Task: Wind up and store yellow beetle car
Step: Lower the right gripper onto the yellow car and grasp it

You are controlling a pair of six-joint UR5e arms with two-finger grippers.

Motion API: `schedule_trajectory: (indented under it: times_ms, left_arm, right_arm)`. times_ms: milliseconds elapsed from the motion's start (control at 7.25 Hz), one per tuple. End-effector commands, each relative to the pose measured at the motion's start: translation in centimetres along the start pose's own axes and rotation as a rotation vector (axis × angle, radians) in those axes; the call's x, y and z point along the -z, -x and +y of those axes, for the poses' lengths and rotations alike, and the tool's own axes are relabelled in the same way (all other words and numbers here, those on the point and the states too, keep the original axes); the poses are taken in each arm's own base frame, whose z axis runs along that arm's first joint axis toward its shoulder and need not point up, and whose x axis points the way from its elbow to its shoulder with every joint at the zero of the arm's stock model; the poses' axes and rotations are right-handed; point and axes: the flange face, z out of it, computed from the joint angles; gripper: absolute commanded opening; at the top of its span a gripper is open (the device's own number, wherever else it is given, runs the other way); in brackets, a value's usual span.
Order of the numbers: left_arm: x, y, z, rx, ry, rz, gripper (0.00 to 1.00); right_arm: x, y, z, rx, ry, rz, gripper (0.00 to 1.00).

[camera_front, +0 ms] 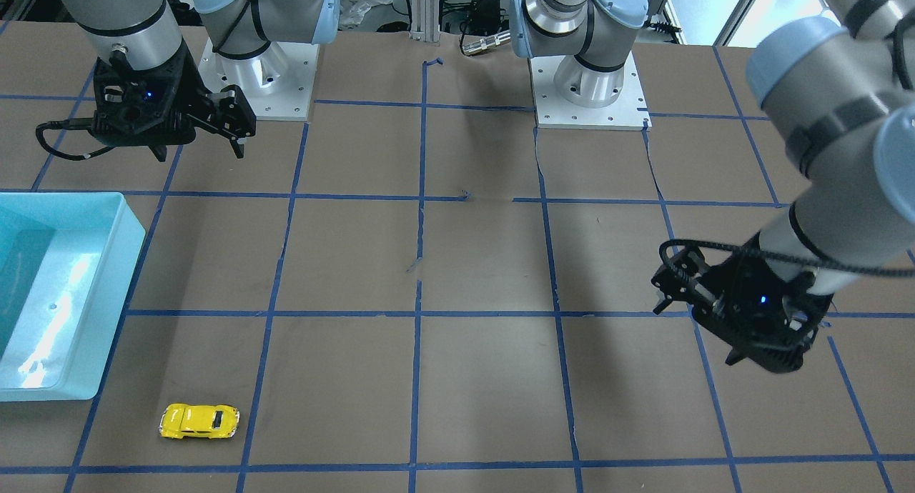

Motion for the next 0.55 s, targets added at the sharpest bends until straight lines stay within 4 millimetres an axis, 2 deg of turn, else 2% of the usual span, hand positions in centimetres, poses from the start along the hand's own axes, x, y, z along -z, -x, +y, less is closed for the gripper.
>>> schedule_trajectory:
  times_ms: [0, 138, 276, 414]
  left_arm:
    - [1.8, -5.1, 2.4, 0.345, 0.081, 0.021, 1.0]
    - [2.3, -6.3, 3.3, 0.384, 0.112, -0.004, 1.0]
    - [1.4, -6.6, 4.5, 0.375, 0.152, -0.053, 1.0]
    - [-0.2, -7.8, 7.4, 0.371, 0.195, -0.042, 1.0]
  right_arm:
    - [-4.1, -0.7, -5.1, 0.211, -0.083, 0.028, 1.0]
    - [-6.1, -1.0, -6.9, 0.388, -0.105, 0.047, 1.0]
    - [-8.1, -1.9, -8.7, 0.58, -0.139, 0.069, 1.0]
    - [-9.9, -2.8, -10.2, 0.76, -0.149, 0.089, 1.0]
